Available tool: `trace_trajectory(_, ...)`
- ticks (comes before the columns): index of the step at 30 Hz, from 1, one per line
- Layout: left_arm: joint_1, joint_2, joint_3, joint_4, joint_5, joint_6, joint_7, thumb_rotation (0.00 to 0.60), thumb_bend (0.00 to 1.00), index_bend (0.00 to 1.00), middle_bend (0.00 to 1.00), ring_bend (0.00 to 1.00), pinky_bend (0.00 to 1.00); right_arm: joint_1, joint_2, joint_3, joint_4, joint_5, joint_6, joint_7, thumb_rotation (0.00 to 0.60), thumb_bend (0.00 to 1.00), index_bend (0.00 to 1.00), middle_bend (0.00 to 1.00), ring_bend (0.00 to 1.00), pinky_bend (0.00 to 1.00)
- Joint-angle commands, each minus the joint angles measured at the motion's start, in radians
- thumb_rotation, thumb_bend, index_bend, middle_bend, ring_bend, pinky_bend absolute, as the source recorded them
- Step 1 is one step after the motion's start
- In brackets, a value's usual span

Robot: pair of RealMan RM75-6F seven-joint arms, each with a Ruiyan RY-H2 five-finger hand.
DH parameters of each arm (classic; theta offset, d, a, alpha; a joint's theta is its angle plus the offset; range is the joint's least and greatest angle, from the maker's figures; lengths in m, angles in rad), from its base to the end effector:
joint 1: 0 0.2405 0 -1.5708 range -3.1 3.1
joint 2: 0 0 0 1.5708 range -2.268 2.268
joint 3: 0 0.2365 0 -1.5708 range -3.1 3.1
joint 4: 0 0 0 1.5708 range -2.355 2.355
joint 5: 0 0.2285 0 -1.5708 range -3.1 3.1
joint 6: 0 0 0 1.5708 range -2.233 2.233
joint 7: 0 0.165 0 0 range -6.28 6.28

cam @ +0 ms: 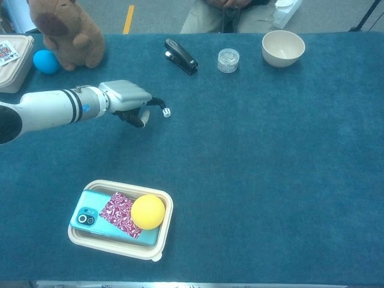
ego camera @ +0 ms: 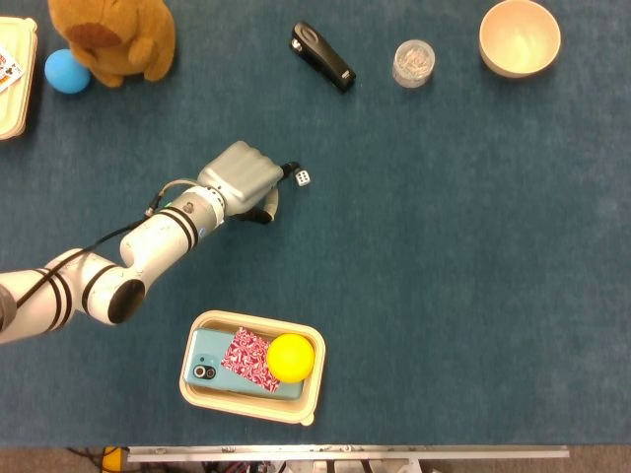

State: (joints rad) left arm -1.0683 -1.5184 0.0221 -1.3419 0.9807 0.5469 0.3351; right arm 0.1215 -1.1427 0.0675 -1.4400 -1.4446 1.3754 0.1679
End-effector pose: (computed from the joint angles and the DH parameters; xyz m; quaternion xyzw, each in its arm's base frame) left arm -0.1296 0.3677 -0.0903 -0.8810 -0.3140 -0.1751 0.3075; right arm -0.3416 -0.2205 0.1390 0.5838 -0.4228 0.3723 0.5847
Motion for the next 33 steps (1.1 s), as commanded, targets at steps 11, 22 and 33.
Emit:
trace_trajectory(11,-0.002,0.026,0.004,-0.064,0.021,0.01,0.002,0.281,0.77,0.14,1.0,1.0,1.0,-0.003,0.001,0.002,0.002,-0.001,0.003,0.004,0.6,0.28,0.22,0.24,0.18,0.34)
trace_trajectory(22,0.001,0.065,0.017,-0.15,0.029,0.047,0.03,0.277,0.77,0.14,1.0,1.0,1.0,-0.006,0.003,0.002,0.002,-0.004,0.007,0.008,0.6,0.28,0.22,0.24,0.18,0.34)
trace_trajectory(33,0.009,0.055,0.007,-0.15,0.056,0.069,0.022,0.316,0.77,0.14,1.0,1.0,1.0,-0.009,0.004,0.0,0.0,-0.005,0.008,0.007,0.6,0.28,0.22,0.24,0.18,0.34)
